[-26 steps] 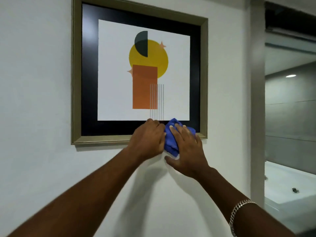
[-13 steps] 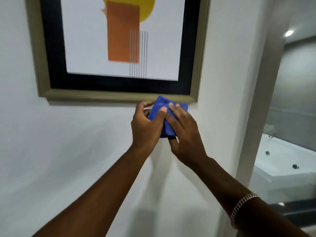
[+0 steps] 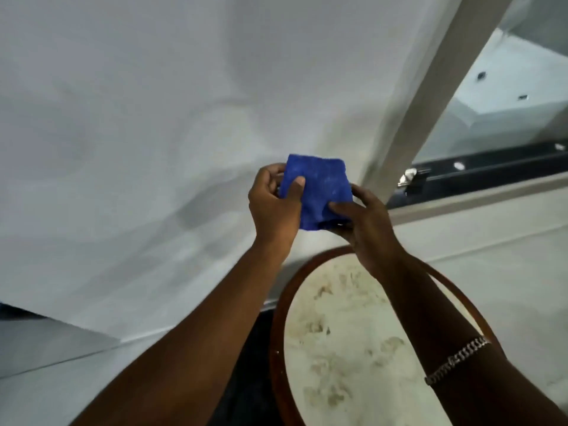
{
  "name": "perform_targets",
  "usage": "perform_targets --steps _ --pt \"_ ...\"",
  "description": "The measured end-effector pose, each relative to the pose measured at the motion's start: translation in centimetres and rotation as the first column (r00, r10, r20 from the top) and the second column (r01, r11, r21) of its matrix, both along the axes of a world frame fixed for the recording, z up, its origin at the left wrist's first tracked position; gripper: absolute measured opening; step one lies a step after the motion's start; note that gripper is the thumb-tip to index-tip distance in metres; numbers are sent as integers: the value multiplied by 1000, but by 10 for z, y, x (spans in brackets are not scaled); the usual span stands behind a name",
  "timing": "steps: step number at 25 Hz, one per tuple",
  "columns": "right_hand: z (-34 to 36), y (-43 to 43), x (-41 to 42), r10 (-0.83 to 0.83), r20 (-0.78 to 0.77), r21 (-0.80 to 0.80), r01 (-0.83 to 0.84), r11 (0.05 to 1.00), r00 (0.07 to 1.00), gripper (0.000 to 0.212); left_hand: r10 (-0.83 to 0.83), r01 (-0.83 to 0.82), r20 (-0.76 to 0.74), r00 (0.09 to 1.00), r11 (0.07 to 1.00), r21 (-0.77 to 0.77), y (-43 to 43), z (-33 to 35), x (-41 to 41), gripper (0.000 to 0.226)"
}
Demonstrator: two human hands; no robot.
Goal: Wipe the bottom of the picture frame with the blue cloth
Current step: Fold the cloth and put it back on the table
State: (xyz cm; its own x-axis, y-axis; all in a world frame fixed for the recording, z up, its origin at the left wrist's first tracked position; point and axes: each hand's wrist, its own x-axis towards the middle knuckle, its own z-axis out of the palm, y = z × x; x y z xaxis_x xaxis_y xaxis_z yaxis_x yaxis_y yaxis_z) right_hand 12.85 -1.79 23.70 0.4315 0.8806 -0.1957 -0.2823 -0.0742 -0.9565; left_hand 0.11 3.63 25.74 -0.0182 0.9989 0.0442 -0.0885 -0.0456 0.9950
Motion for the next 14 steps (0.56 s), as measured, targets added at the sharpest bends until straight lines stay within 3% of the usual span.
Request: perform_targets --steps 3,6,10,14 --pt "-101 -12 10 -165 19 -189 166 968 986 58 -90 80 -46 995 978 -195 -12 -97 16 24" --pt "-191 -28 21 -154 136 -326 191 926 979 61 -198 143 -104 975 910 -388 -26 -184 20 33" --pt "-274 -37 13 -135 410 -400 311 862 902 44 -230 83 -445 866 942 -325 -35 -267 18 26" --pt "-321 -38 0 62 602 -451 275 849 796 22 -308 146 -570 762 939 -312 -40 -304 12 38"
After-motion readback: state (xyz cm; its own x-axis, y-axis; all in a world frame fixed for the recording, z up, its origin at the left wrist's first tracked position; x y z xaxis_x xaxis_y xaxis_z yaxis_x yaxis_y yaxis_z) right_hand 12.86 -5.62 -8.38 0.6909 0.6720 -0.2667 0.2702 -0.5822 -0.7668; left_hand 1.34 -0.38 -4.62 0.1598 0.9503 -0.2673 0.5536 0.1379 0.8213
